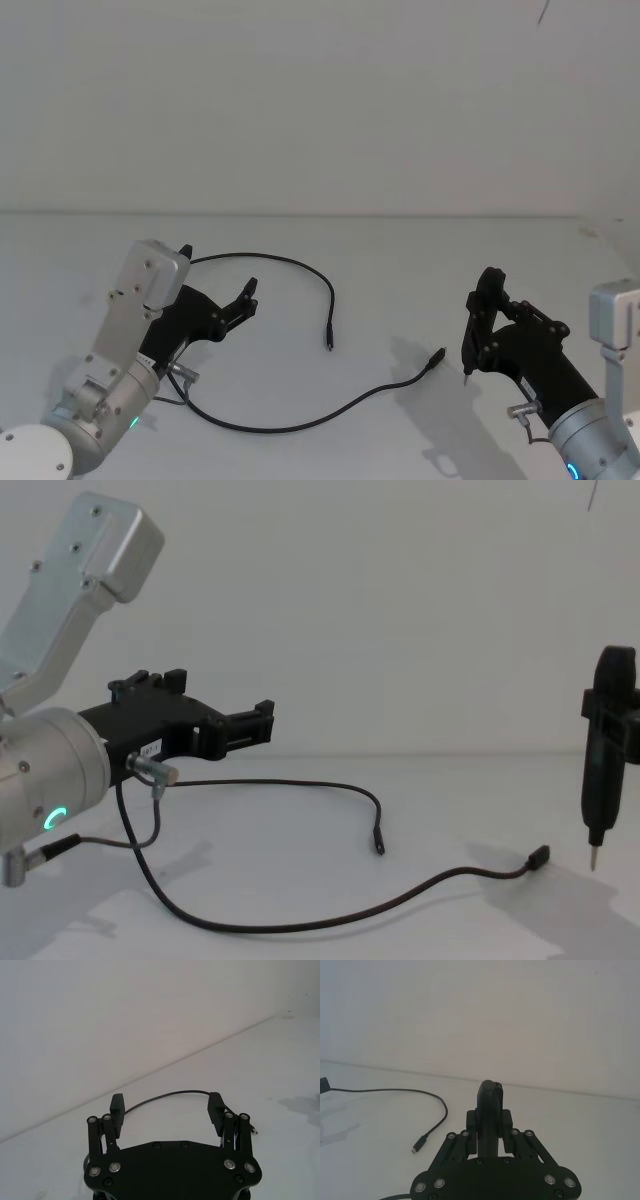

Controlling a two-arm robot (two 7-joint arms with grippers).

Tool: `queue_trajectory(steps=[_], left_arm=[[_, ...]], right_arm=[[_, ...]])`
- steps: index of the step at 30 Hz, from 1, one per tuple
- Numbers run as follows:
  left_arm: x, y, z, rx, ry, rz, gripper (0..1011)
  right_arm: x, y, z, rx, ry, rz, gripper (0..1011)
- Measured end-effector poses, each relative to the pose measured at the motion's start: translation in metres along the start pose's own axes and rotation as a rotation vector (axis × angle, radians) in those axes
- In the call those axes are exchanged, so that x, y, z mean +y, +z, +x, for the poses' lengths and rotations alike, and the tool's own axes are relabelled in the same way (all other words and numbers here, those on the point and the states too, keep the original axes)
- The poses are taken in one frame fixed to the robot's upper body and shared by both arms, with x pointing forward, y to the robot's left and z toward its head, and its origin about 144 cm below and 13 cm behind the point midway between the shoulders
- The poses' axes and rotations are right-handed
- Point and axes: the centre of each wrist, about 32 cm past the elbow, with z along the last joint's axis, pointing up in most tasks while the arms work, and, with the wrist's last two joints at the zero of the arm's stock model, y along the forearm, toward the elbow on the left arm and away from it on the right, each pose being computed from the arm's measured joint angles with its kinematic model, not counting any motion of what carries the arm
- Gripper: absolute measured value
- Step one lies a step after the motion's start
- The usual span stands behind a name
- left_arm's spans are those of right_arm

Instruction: Pick up the data cable with the one hand.

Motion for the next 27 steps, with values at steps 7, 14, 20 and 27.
queue_trajectory(steps=[7, 14, 20, 27], left_arm=[[0.0, 0.0, 0.0, 0.0, 0.0, 0.0, 1001], [0.0, 0.0, 0.0, 0.0, 0.0, 0.0, 1001], [0.0, -0.0001, 0.0, 0.0, 0.0, 0.0, 1001], [0.0, -0.0001, 0.0, 0.0, 0.0, 0.0, 1001]], right_arm=[[0.0, 0.0, 0.0, 0.0, 0.0, 0.0, 279], [0.0, 0.0, 0.0, 0.0, 0.0, 0.0, 279], [0.0, 0.0, 0.0, 0.0, 0.0, 0.0, 279], [0.0, 0.0, 0.0, 0.0, 0.0, 0.0, 279]])
